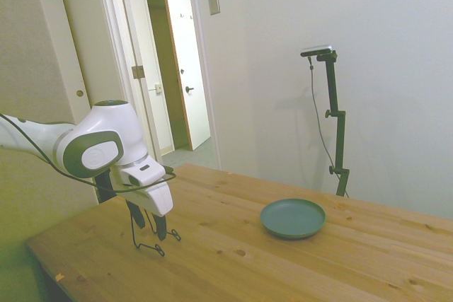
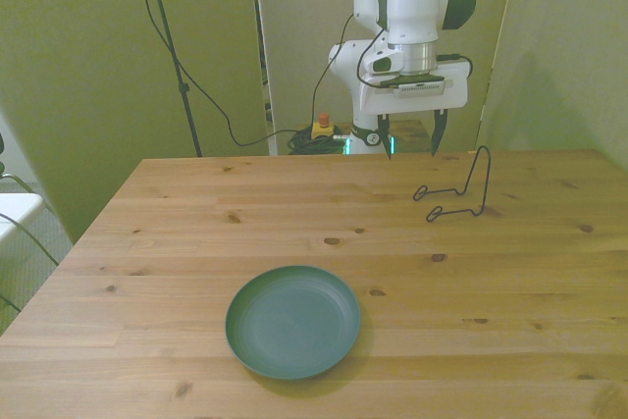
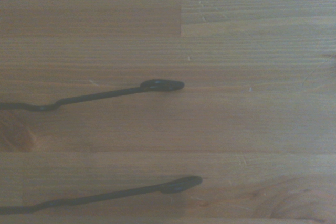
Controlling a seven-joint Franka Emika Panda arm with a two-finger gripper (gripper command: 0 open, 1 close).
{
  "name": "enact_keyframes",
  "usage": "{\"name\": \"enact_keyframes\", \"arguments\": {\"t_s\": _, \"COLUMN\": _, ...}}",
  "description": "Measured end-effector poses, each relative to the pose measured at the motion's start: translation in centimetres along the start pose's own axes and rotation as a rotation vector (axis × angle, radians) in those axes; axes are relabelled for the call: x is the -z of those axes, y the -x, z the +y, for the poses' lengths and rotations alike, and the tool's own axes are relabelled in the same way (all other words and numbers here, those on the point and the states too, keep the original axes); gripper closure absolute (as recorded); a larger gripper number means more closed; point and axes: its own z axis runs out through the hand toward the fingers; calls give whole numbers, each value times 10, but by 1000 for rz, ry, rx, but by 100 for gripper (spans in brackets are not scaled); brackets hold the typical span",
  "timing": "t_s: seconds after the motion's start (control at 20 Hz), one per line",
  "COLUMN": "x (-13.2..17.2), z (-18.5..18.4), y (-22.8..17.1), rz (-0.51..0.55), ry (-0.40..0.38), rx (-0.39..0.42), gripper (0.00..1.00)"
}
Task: Load the plate
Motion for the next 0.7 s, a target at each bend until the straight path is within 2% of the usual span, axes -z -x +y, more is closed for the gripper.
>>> {"name": "enact_keyframes", "arguments": {"t_s": 0.35, "x": 4, "z": 0, "y": -14, "rz": 41, "ry": 8, "rx": -19, "gripper": 0}}
{"name": "enact_keyframes", "arguments": {"t_s": 0.7, "x": 7, "z": -38, "y": -81, "rz": 111, "ry": -6, "rx": -121, "gripper": 0}}
